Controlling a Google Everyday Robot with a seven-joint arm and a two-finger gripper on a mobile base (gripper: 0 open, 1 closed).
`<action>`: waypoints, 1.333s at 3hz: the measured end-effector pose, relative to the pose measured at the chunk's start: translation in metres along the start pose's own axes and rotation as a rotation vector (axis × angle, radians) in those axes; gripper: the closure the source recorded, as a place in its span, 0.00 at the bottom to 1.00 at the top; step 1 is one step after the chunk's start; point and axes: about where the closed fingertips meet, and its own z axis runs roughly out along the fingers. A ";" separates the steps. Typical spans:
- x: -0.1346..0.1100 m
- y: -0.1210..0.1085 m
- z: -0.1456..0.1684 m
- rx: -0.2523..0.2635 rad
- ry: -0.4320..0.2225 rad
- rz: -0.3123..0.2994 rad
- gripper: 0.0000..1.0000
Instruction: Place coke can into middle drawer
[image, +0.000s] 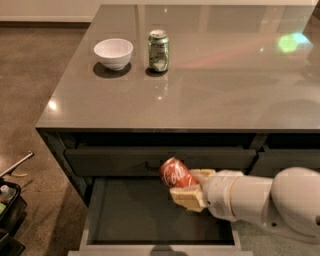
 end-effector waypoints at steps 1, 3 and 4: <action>0.061 -0.008 0.037 -0.049 -0.030 0.105 1.00; 0.156 -0.038 0.112 -0.151 -0.052 0.354 1.00; 0.199 -0.047 0.146 -0.178 -0.025 0.495 1.00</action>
Offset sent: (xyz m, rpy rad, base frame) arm 0.0007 -0.0107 -0.2850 0.5067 0.4020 -0.1162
